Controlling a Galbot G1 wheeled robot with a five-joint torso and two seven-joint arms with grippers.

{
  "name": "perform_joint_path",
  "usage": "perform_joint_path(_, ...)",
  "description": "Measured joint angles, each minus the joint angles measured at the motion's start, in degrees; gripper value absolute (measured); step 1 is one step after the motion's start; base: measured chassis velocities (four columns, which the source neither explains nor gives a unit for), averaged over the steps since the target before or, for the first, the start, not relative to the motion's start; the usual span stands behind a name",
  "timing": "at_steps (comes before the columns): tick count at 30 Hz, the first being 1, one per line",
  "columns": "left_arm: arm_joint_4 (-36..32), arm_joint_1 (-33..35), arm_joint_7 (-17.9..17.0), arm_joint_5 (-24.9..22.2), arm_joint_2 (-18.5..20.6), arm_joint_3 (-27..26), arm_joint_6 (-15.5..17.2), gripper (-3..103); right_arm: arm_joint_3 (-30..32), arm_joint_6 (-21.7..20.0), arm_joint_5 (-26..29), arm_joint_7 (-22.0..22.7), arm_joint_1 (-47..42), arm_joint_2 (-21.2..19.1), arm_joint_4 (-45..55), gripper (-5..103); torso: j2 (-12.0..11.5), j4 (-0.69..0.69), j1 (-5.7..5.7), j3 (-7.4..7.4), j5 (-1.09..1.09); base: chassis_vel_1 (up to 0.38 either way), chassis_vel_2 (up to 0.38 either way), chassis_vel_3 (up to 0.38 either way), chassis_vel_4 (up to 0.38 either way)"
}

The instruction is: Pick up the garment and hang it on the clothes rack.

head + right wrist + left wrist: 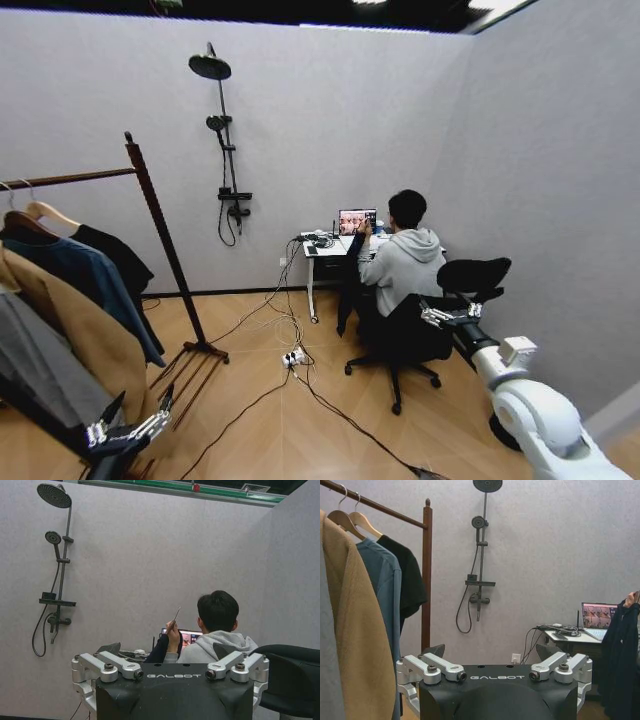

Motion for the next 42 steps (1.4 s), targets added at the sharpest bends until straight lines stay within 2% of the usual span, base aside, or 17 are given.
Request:
perform_joint_path(23, 0.0, 0.0, 0.0, 0.0, 0.0, 0.0, 0.0, 100, -2.1, 1.1, 0.0, -0.2, 1.8, -0.5, -2.4, 100, 0.0, -0.04, 0.0, 0.0, 0.02, 0.105, -0.126, -0.126, 0.107)
perform_joint_path(28, 0.0, 0.0, 0.0, 0.0, 0.0, 0.0, 0.0, 100, -2.6, 1.1, -0.2, -0.2, 2.4, -0.3, -2.5, 100, 0.0, 0.0, 0.0, 0.0, 0.0, 0.116, -0.121, -0.114, 0.101)
perform_joint_path(42, 0.0, 0.0, 0.0, 0.0, 0.0, 0.0, 0.0, 100, -2.6, 1.2, -0.2, -0.3, 2.2, -0.2, -2.4, 100, 0.0, -0.02, 0.01, 0.0, 0.0, 0.118, -0.119, -0.121, 0.125)
